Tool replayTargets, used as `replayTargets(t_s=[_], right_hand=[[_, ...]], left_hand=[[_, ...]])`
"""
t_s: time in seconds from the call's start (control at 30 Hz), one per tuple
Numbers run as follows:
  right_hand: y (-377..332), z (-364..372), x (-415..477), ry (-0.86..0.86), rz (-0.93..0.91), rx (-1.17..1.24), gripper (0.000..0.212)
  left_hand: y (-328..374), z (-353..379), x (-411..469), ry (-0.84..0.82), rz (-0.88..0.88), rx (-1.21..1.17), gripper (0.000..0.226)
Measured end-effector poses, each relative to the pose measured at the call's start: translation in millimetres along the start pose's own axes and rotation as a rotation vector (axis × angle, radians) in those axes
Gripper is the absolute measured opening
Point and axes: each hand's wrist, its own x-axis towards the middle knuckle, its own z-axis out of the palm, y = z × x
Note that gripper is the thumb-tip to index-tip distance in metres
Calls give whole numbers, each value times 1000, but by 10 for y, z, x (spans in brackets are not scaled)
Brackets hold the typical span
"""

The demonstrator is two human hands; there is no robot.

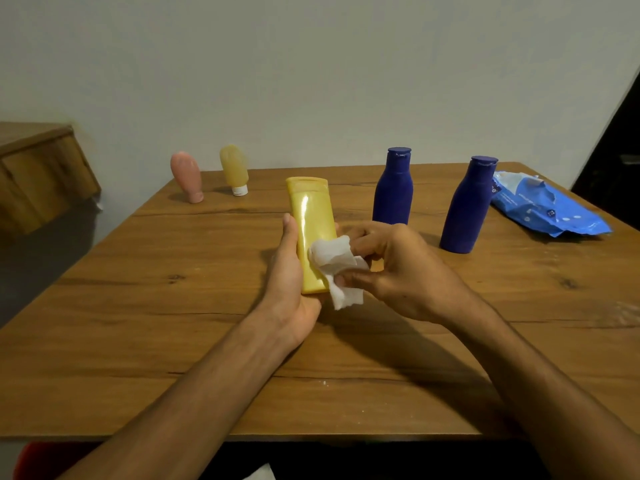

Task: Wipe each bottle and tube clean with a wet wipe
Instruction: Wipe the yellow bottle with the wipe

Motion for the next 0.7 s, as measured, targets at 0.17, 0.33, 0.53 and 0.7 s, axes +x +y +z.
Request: replayTargets(t_s=[0.17, 0.33, 0.53, 0.7], right_hand=[[2, 44, 33, 149, 34, -63, 16], [9, 66, 14, 72, -69, -111, 21], [4, 80, 0, 173, -79, -149, 14], [48, 92, 17, 200, -89, -119, 13]], left_hand=[[-56, -3, 4, -37, 9, 82, 62], [-37, -6, 3, -41, -10, 94, 64], [-45, 13, -33, -90, -22, 93, 60], [-45, 11, -55, -120, -35, 81, 60]])
